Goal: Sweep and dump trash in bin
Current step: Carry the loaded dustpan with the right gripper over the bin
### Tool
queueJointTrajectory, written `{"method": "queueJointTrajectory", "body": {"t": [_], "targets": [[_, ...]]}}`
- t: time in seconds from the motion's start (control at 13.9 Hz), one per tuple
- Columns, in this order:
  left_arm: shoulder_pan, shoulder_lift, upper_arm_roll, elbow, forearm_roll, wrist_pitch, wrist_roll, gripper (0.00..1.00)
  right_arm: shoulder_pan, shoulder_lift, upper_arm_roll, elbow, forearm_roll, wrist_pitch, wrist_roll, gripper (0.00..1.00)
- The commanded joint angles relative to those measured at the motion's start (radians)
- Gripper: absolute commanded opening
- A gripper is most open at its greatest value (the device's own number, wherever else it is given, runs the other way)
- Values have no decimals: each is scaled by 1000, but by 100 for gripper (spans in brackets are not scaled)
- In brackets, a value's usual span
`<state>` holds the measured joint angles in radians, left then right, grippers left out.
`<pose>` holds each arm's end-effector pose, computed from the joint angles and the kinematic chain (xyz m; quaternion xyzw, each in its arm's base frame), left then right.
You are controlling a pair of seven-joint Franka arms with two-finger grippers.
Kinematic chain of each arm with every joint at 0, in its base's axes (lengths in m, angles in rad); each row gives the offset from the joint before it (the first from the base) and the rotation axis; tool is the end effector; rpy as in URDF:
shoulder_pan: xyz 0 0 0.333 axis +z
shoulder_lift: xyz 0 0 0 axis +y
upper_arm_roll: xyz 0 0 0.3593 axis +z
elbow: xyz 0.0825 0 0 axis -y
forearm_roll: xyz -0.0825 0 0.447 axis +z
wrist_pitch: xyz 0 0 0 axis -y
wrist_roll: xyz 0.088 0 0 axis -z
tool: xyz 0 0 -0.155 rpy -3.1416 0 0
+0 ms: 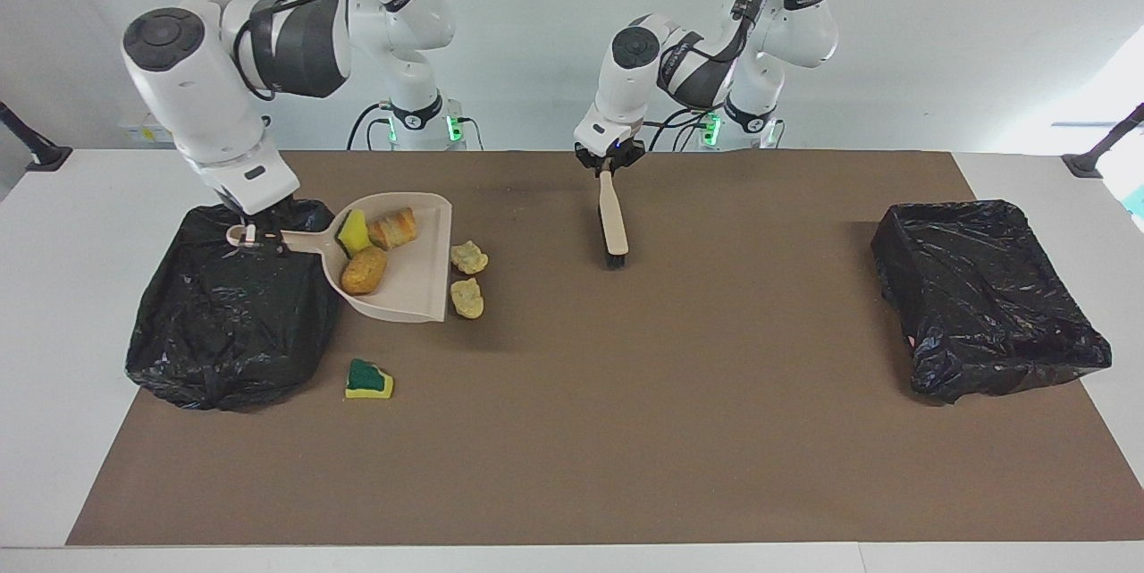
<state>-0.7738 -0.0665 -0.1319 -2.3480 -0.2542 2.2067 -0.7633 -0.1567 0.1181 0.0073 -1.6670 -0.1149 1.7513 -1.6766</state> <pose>0.3123 -0.4270 0.3081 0.9948 0.0086 -0.0951 0.0362 0.6518 -0.1141 0.5086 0.7133 0.6984 -0.0545 0.0208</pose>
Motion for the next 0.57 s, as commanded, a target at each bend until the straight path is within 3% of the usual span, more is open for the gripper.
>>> {"method": "queueJointTrajectory", "body": {"t": [0.0,0.14,0.22,0.29,0.36,0.43,0.5], "targets": [[-25,1,14,-30,15,47,-8,5,-99,-17,11,0,-55,-19,-46,0],[-22,2,14,-48,15,73,-7,16,-167,-25,13,-5,-119,-7,-61,0],[-19,2,14,-51,15,73,-2,31,-196,-25,13,-7,-165,5,-78,0],[-13,4,15,-51,15,73,5,54,-214,-26,13,-7,-213,31,-80,0],[-9,14,17,-45,15,71,12,86,-233,-28,13,-10,-254,54,-80,0],[-2,16,18,-40,15,62,13,100,-248,-29,13,-10,-288,74,-69,0],[13,16,18,-37,16,59,13,100,-256,-29,13,-10,-319,95,-57,0]]}}
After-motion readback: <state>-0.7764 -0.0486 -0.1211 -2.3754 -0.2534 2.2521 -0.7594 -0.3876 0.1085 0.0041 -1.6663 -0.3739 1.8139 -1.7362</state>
